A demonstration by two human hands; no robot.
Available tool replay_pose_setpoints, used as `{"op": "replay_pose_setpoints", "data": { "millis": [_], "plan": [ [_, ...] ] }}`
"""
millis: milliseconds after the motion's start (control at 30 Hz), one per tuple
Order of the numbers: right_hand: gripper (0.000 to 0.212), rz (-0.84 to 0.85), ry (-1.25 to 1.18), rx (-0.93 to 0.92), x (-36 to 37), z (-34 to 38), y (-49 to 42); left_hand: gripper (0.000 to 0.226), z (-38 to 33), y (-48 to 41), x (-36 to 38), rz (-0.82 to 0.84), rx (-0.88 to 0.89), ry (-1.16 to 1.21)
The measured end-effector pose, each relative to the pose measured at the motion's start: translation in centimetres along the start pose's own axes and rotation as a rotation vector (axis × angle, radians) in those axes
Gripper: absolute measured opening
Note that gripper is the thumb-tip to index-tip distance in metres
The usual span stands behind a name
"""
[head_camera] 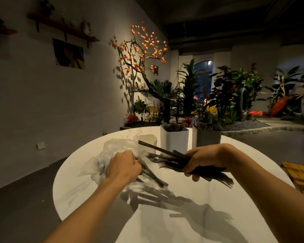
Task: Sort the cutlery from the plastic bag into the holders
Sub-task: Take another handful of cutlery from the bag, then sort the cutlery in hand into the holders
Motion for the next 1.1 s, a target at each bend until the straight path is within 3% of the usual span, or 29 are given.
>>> {"op": "replay_pose_setpoints", "data": {
  "millis": [100, 200, 267, 333, 400, 467, 667, 733, 900, 1000, 1100],
  "plan": [
    [0.029, -0.047, -0.085, -0.056, -0.1, -0.9, 0.3, 0.031, -0.7, -0.6, 0.3, 0.251, -0.071, 0.309],
    [0.026, -0.068, -0.165, -0.121, 0.2, -1.4, 0.3, 0.022, -2.3, 0.2, 0.2, 0.651, -0.095, 0.749],
    [0.023, -0.075, -0.206, -0.156, 0.8, -1.4, 0.2, 0.047, -3.1, 0.8, 0.3, 0.819, -0.101, 0.984],
    [0.024, -0.083, -0.246, -0.201, 1.6, -1.3, -0.4, 0.082, -4.0, 1.0, 0.8, 0.878, -0.06, 1.073],
    [0.027, -0.098, -0.268, -0.279, 2.6, -1.0, -1.3, 0.103, -5.2, 0.7, 1.3, 0.813, -0.008, 1.167],
    [0.029, -0.169, -0.254, -0.402, 3.6, -0.3, -2.5, 0.1, -6.4, 0.3, 1.5, 0.701, 0.017, 1.286],
    [0.053, -0.576, -0.119, -0.588, 6.1, 0.6, -7.2, 0.042, -9.2, -1.2, 2.7, 0.272, -0.123, 1.51],
    [0.055, -0.683, -0.093, -0.659, 6.5, 0.8, -8.2, 0.028, -9.3, -2.0, 3.4, 0.196, -0.174, 1.545],
    [0.049, -0.842, -0.167, -0.745, 7.0, 0.2, -10.0, 0.017, -9.1, -3.3, 5.2, 0.056, -0.161, 1.445],
    [0.034, -0.842, -0.319, -0.767, 6.9, -0.2, -10.8, 0.013, -9.1, -3.8, 6.1, 0.026, -0.113, 1.337],
    [0.042, -0.913, -0.296, -0.776, 6.4, -0.6, -11.3, 0.009, -9.3, -4.4, 6.5, 0.0, -0.065, 1.289]
  ]
}}
Point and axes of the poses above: each hand's wrist, its own y-axis away from the middle knuckle, its own x-axis out of the palm, z = x × y, the point moved 2 cm from there along -y, towards the middle knuckle, and after that the axes turned 5 degrees about z, right-handed, at the moved point
